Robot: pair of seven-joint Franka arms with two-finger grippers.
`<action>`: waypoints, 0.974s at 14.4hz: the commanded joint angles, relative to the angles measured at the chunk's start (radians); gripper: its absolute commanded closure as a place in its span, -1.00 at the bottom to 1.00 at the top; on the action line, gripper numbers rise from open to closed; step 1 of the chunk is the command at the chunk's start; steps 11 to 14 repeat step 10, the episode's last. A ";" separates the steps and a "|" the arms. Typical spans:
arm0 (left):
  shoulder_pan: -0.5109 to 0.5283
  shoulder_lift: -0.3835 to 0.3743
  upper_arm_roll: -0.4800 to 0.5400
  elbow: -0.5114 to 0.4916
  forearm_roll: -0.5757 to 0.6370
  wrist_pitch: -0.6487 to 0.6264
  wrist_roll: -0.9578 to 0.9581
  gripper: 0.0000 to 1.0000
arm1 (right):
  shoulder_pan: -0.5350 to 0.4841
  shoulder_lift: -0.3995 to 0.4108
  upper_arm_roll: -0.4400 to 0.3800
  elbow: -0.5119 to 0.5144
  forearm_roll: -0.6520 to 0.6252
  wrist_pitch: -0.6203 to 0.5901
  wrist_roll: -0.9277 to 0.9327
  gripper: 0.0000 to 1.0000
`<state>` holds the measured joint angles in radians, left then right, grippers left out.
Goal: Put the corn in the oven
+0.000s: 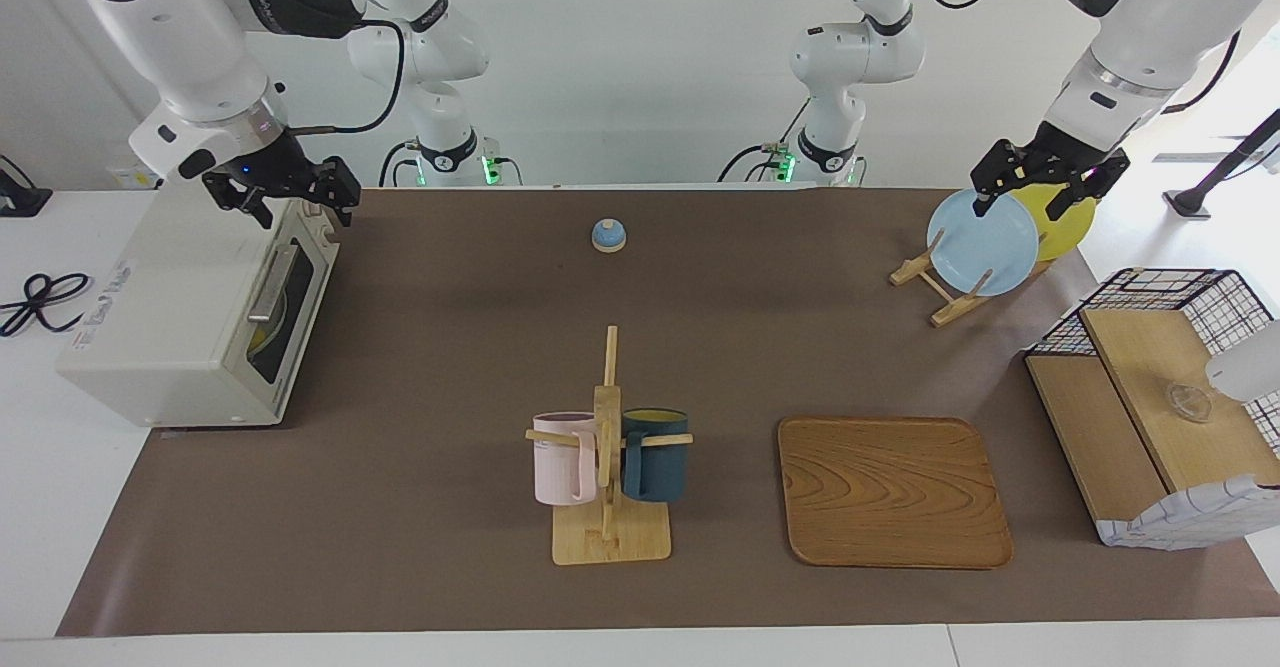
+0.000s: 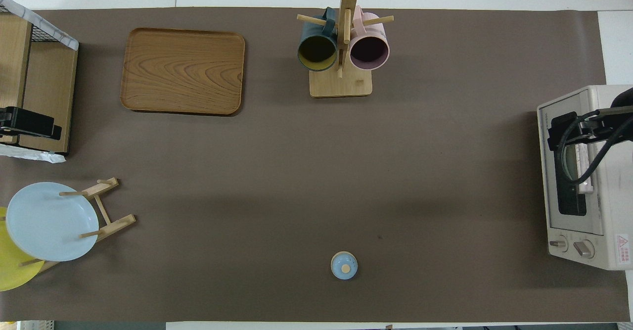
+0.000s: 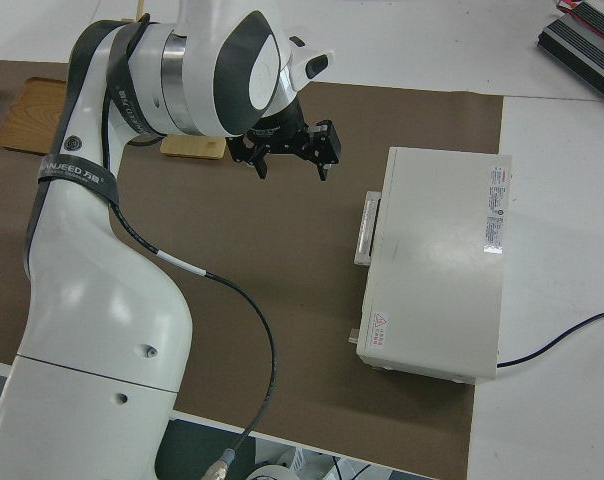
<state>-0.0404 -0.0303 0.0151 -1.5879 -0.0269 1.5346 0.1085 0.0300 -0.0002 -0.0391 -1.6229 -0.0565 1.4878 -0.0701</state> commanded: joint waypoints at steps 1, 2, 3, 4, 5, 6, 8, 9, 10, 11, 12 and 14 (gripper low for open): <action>-0.006 -0.019 0.006 -0.014 0.002 -0.007 -0.009 -1.00 | 0.015 0.014 -0.016 0.028 0.017 -0.023 -0.022 -1.00; -0.006 -0.019 0.006 -0.014 0.002 -0.007 -0.009 -1.00 | 0.010 0.016 -0.016 0.029 0.024 -0.023 -0.022 -1.00; -0.006 -0.019 0.006 -0.014 0.002 -0.007 -0.009 -1.00 | 0.010 0.014 -0.016 0.028 0.026 -0.024 -0.022 -1.00; -0.006 -0.019 0.006 -0.014 0.002 -0.007 -0.009 -1.00 | 0.013 0.014 -0.016 0.028 0.026 -0.027 -0.022 -1.00; -0.006 -0.019 0.006 -0.014 0.002 -0.007 -0.009 -1.00 | 0.013 0.013 -0.016 0.028 0.027 -0.027 -0.022 -1.00; -0.006 -0.019 0.006 -0.014 0.002 -0.007 -0.009 -1.00 | 0.013 0.014 -0.016 0.028 0.026 -0.026 -0.022 -1.00; -0.006 -0.019 0.006 -0.014 0.002 -0.007 -0.009 -1.00 | 0.011 0.014 -0.016 0.028 0.024 -0.017 -0.020 -1.00; -0.006 -0.019 0.006 -0.014 0.002 -0.007 -0.009 -1.00 | 0.010 0.014 -0.016 0.028 0.026 -0.014 -0.020 -1.00; -0.006 -0.019 0.006 -0.014 0.002 -0.007 -0.009 -1.00 | 0.008 0.014 -0.016 0.028 0.026 -0.012 -0.020 -1.00; -0.006 -0.019 0.006 -0.014 0.002 -0.007 -0.009 -1.00 | 0.008 0.014 -0.016 0.028 0.026 -0.012 -0.020 -1.00; -0.006 -0.019 0.006 -0.014 0.002 -0.007 -0.009 -1.00 | 0.008 0.014 -0.016 0.028 0.026 -0.012 -0.020 -1.00; -0.006 -0.019 0.006 -0.014 0.002 -0.007 -0.009 -1.00 | 0.008 0.014 -0.016 0.028 0.026 -0.012 -0.020 -1.00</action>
